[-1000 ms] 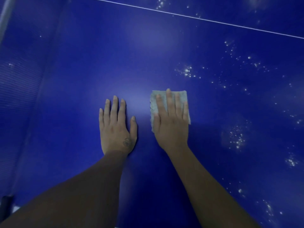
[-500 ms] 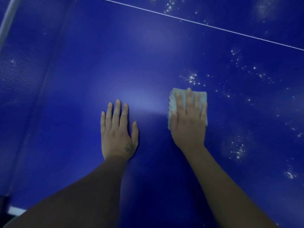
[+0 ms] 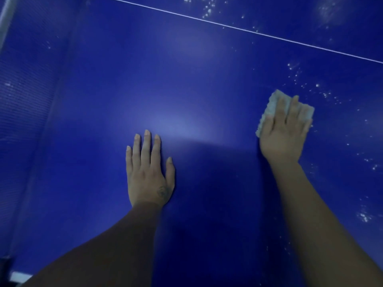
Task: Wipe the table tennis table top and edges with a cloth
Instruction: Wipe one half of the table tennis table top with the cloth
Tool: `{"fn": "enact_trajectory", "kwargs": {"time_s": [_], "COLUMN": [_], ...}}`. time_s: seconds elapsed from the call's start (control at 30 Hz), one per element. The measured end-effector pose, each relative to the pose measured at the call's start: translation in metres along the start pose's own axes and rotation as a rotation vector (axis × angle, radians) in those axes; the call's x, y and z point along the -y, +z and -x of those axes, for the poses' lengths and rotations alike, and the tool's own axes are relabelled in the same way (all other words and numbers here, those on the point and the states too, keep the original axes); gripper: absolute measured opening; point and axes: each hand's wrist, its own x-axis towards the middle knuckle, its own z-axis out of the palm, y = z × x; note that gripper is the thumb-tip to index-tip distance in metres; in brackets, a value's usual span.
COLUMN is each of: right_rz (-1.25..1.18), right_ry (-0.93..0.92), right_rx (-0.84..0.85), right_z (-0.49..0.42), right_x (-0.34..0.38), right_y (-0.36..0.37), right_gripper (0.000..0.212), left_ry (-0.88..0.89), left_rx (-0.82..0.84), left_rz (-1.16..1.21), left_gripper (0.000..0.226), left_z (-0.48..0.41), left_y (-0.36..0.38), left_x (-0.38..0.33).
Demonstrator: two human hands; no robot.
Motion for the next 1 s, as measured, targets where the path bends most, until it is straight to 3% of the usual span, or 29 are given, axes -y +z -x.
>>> {"fn": "enact_trajectory", "kwargs": {"time_s": [0.1, 0.33, 0.4, 0.5, 0.67, 0.73, 0.83, 1.0], "right_rz": [-0.001, -0.043, -0.034, -0.025, -0.003, 0.034, 0.04, 0.044], "right_ry": [0.046, -0.336, -0.334, -0.183, -0.013, -0.039, -0.114, -0.343], "right_rx": [0.011, 0.058, 0.054, 0.036, 0.072, 0.083, 0.114, 0.034], "right_z": [0.01, -0.015, -0.035, -0.052, -0.014, 0.001, 0.0, -0.049], "right_x": [0.025, 0.125, 0.11, 0.063, 0.038, 0.049, 0.081, 0.145], "right_y": [-0.001, 0.013, 0.008, 0.001, -0.009, -0.009, -0.007, 0.007], "right_gripper": [0.064, 0.063, 0.063, 0.065, 0.063, 0.063, 0.063, 0.062], "left_ry": [-0.002, 0.0, 0.001, -0.004, -0.02, -0.016, 0.032, 0.014], "left_rx": [0.007, 0.032, 0.042, 0.044, 0.007, -0.046, -0.037, 0.019], "left_rz": [0.0, -0.002, 0.001, 0.008, 0.067, 0.133, 0.204, 0.057], "left_gripper": [0.067, 0.068, 0.069, 0.069, 0.058, 0.05, 0.058, 0.071], "left_z": [0.001, 0.0, 0.001, 0.0, -0.002, -0.022, -0.069, -0.091], "left_y": [-0.001, -0.001, -0.002, -0.002, -0.01, -0.011, -0.006, 0.017], "left_x": [0.0, 0.0, 0.001, -0.001, -0.004, -0.015, -0.045, -0.063]}}
